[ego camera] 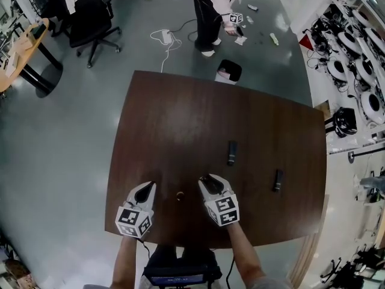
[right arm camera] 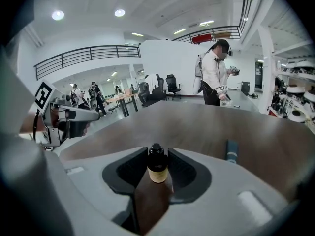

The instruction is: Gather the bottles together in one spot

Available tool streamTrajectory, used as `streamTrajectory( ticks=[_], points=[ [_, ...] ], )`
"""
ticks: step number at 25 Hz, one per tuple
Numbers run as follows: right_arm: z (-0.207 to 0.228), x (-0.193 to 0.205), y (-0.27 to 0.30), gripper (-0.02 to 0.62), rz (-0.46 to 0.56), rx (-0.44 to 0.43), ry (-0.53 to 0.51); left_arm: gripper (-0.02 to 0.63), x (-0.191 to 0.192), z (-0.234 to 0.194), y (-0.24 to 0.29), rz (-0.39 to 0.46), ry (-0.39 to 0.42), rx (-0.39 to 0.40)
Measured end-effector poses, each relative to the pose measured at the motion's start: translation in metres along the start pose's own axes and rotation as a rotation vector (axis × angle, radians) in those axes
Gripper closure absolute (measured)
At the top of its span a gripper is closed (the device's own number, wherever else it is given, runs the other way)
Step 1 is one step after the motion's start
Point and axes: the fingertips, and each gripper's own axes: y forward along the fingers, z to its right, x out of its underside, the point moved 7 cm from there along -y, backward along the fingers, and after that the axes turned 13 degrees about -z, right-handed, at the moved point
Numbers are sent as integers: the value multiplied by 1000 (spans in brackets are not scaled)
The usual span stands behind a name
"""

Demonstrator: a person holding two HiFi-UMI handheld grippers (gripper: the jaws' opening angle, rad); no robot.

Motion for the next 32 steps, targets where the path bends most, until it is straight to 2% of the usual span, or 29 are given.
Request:
streamTrajectory(
  ticks=[12,32],
  points=[
    [-39,26,-6,466,12,-6,-4,604,25,2,-24,4,25,18],
    [-57,49,1,466,-12,-9,-17,604,47,0,-42,2,10,6]
  ],
)
